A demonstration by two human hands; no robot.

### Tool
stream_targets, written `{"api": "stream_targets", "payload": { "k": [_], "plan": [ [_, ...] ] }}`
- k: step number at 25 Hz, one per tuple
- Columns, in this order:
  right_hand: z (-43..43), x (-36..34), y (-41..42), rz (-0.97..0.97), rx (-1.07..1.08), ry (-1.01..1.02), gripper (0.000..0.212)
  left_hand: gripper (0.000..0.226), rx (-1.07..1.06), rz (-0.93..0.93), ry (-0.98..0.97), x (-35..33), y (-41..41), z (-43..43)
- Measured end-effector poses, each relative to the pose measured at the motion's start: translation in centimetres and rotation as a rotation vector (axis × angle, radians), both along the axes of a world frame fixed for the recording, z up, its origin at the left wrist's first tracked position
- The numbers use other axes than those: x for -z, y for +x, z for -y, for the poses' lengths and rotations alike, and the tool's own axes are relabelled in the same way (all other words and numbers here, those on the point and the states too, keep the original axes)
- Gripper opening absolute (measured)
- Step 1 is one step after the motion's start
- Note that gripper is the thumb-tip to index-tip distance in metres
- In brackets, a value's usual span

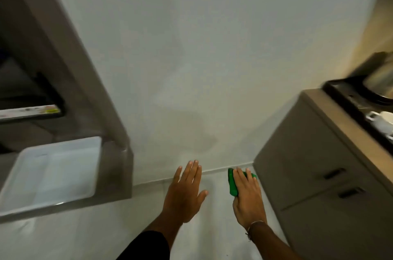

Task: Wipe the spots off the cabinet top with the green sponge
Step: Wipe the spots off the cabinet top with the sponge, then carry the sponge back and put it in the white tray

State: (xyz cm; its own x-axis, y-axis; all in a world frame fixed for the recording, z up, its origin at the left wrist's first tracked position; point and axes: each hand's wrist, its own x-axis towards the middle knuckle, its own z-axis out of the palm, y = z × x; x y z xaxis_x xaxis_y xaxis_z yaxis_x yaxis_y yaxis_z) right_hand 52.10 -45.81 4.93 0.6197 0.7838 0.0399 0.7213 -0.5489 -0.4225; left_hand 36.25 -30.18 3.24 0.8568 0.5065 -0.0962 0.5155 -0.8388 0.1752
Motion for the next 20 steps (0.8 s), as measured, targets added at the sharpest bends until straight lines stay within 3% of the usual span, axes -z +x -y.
{"api": "stream_targets", "payload": {
  "k": [5,12,16,20],
  "plan": [
    [-13.1,1.0,-13.2,-0.021,-0.313,0.0,0.083,0.08,-0.295,-0.007,-0.016,0.0,-15.6,-8.7],
    [-30.5,3.2,-30.2,-0.044,-0.541,0.035,0.08,0.081,-0.534,-0.123,-0.005,1.4,-33.3,-22.3],
    [-38.4,5.0,-35.4,-0.005,-0.559,0.0,0.083,0.086,-0.503,-0.104,0.013,3.4,-38.0,-29.9],
    [-42.9,9.5,-38.4,0.021,-0.489,-0.144,0.072,0.083,-0.437,-0.142,-0.046,7.8,-41.3,-34.8]
  ]
}}
